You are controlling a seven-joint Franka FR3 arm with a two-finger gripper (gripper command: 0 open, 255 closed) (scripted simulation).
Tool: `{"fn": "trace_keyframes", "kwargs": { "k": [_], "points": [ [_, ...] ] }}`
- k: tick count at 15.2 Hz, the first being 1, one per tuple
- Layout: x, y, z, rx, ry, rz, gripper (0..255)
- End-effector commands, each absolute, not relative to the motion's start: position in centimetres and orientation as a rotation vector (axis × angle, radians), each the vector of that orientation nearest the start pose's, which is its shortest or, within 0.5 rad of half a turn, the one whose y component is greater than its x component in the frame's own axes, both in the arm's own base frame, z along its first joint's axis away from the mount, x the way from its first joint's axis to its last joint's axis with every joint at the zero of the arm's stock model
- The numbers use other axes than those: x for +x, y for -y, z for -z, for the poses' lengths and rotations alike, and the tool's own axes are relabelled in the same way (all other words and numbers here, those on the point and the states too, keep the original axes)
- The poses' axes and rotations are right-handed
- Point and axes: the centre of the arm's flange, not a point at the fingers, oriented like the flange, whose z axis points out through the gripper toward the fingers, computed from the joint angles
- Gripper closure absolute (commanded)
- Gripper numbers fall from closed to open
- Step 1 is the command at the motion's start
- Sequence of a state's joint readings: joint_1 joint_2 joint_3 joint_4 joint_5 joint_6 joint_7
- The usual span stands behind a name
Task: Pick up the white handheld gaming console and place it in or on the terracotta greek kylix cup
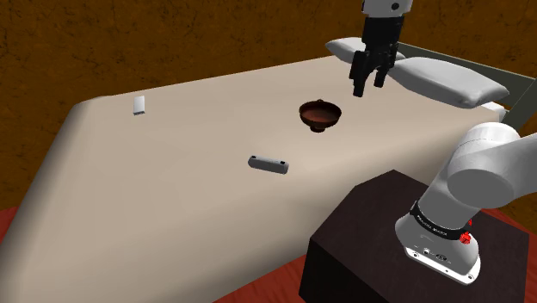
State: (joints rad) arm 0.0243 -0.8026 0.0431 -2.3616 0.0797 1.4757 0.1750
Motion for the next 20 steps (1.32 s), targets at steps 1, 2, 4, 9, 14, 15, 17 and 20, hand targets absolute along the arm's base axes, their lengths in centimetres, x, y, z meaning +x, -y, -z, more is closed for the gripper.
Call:
{"fn": "trace_keyframes", "kwargs": {
  "k": [1,2,4,9,14,15,17,20],
  "points": [
    [29.1,-3.3,-58.5,-3.094,-0.182,-0.138,0],
    [30.0,-3.6,-57.6,-3.099,-0.152,-0.139,0],
    [31.8,-4.2,-55.7,-3.108,-0.091,-0.14,0],
    [36.4,-6.0,-51.1,-3.125,0.063,-0.145,0],
    [40.7,-8.2,-46.4,-3.134,0.218,-0.149,0],
    [41.5,-8.7,-45.5,-3.135,0.249,-0.15,0],
    [43.1,-9.7,-43.6,-3.136,0.312,-0.151,0],
    [45.5,-11.3,-40.8,-3.135,0.406,-0.154,0]
  ]
}}
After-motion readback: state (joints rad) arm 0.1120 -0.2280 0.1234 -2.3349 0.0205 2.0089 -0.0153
